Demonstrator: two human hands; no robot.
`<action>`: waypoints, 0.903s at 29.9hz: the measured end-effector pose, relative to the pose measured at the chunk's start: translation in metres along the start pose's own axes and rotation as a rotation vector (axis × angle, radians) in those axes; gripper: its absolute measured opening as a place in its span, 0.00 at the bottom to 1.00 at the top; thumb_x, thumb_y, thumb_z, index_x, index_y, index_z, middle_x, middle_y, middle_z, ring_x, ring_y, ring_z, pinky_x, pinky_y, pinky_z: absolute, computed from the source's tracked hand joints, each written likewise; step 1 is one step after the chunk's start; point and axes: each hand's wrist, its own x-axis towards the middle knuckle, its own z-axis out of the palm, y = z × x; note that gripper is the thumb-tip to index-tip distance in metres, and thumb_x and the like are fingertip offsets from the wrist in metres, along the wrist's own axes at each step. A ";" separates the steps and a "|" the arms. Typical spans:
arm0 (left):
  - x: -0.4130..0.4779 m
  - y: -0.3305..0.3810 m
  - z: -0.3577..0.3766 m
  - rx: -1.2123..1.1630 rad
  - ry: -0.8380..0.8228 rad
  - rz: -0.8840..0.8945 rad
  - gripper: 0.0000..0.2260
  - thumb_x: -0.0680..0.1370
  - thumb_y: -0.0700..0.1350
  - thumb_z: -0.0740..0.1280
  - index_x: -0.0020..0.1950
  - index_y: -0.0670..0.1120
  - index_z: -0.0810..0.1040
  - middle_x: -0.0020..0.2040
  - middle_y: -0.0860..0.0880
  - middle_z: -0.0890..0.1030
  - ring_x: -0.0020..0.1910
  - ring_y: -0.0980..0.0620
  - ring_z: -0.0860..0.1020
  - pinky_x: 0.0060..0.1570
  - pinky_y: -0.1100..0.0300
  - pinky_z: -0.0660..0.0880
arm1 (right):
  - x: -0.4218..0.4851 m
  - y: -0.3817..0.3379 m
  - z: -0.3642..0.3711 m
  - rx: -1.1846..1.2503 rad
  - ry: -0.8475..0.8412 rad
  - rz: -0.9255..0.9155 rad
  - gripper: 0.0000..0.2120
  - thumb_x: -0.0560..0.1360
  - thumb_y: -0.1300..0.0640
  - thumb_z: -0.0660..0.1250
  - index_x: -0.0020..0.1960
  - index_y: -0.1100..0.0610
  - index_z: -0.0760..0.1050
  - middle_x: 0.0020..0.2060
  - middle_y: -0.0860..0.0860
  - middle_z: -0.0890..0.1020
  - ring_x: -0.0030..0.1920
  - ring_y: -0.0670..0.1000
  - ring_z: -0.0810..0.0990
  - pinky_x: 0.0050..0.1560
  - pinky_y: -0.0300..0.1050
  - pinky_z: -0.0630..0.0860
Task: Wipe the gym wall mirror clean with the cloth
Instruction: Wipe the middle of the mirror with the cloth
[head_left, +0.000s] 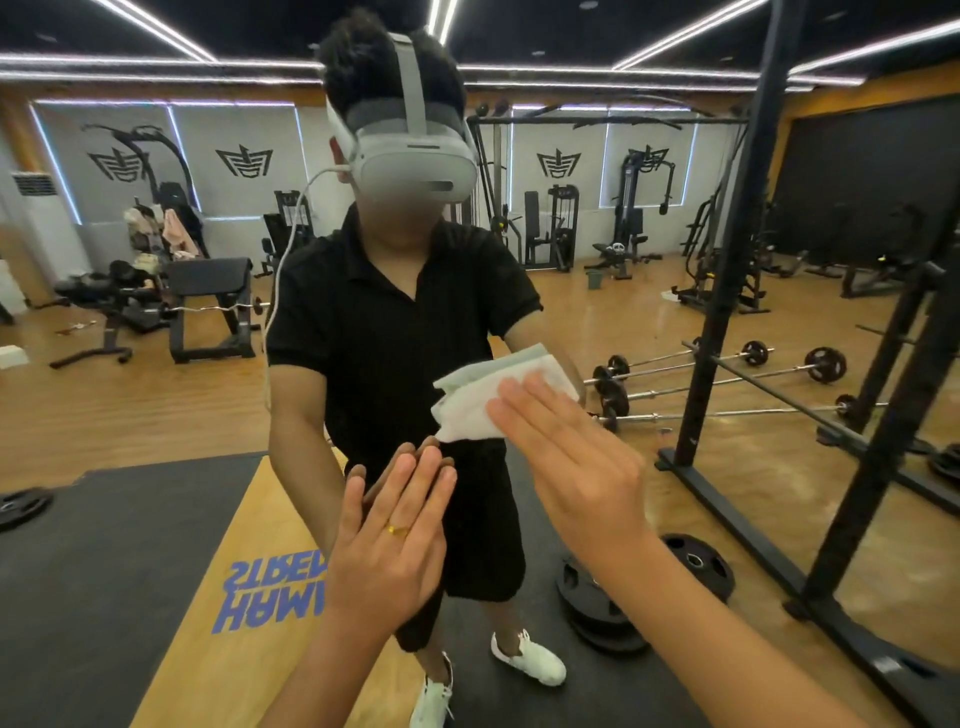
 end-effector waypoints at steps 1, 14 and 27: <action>0.000 -0.001 0.001 -0.006 0.007 -0.002 0.25 0.82 0.42 0.59 0.80 0.44 0.64 0.84 0.45 0.57 0.82 0.45 0.57 0.81 0.41 0.48 | 0.000 0.001 0.000 -0.005 -0.011 -0.017 0.15 0.82 0.64 0.70 0.68 0.58 0.79 0.69 0.55 0.79 0.72 0.54 0.76 0.68 0.51 0.77; 0.003 0.012 0.001 0.022 0.037 -0.035 0.25 0.81 0.42 0.60 0.79 0.43 0.64 0.84 0.47 0.57 0.82 0.46 0.57 0.80 0.42 0.50 | 0.012 0.048 -0.008 0.007 0.007 -0.086 0.22 0.79 0.66 0.72 0.72 0.58 0.76 0.71 0.55 0.75 0.74 0.61 0.72 0.71 0.60 0.74; 0.001 0.008 0.007 0.061 0.073 -0.031 0.26 0.80 0.42 0.59 0.80 0.44 0.64 0.84 0.47 0.58 0.82 0.46 0.58 0.79 0.41 0.51 | 0.019 0.128 -0.038 0.023 0.208 -0.009 0.15 0.83 0.68 0.66 0.68 0.60 0.77 0.67 0.57 0.78 0.70 0.67 0.76 0.76 0.48 0.69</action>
